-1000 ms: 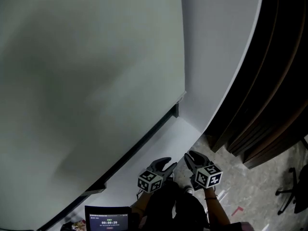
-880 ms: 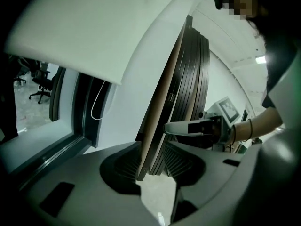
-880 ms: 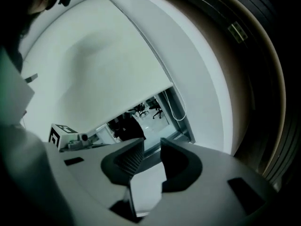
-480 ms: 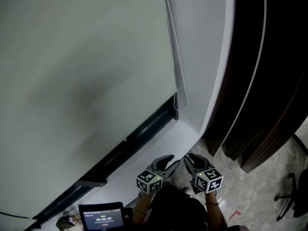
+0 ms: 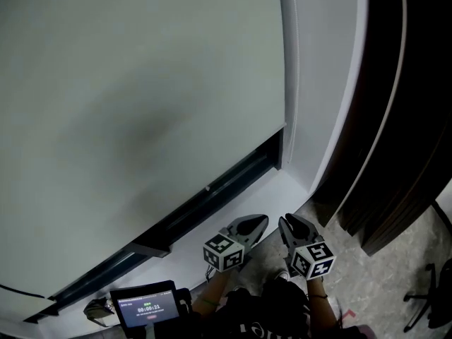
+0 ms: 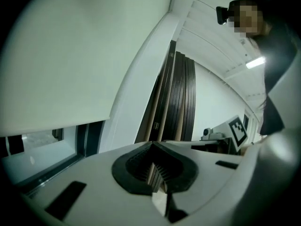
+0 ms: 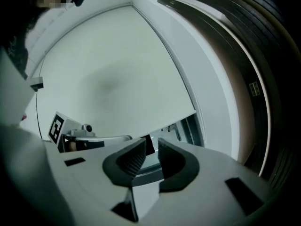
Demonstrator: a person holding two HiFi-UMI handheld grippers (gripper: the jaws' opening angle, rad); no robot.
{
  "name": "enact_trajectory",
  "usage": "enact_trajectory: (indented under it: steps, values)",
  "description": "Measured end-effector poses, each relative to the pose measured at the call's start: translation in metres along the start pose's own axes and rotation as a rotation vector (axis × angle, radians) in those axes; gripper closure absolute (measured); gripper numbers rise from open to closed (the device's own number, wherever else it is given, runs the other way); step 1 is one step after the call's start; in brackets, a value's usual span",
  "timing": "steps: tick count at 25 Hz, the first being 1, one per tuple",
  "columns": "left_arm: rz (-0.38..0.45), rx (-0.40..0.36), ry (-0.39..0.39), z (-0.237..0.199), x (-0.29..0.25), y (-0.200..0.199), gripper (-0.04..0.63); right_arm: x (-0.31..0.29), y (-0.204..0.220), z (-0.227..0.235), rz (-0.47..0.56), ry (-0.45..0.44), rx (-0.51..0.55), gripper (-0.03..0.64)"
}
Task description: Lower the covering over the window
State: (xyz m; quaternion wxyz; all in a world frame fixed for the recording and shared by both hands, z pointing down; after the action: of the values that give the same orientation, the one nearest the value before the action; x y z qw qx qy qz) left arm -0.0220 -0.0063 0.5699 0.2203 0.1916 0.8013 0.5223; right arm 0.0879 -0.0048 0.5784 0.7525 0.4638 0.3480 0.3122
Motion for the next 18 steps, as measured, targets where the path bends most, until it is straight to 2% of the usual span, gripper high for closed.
enact_trajectory:
  steps: [6,9,18]
  values:
    - [-0.024,-0.026,0.019,0.004,0.05,0.002,0.594,0.004,0.009,-0.052,0.037,0.011,-0.049,0.534]
    - [-0.038,-0.015,0.053,0.008,0.08,0.014,0.594,0.009,0.024,-0.082,0.029,0.055,-0.02,0.534]
    - [-0.124,0.002,0.16,0.039,0.15,0.059,0.594,0.054,0.068,-0.155,0.039,0.194,-0.048,0.584]
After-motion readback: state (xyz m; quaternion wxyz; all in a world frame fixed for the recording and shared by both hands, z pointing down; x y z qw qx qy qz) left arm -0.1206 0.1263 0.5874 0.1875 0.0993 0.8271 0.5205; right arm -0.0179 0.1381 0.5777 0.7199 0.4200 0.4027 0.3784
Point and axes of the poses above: the fingertips, and each gripper's own axes: x backward along the fingers, z to its right, y out of its underside, the point moved 5 cm from there along x, backward along the fingers, and after that the axes turned 5 degrees about y, right-handed, at the moved point
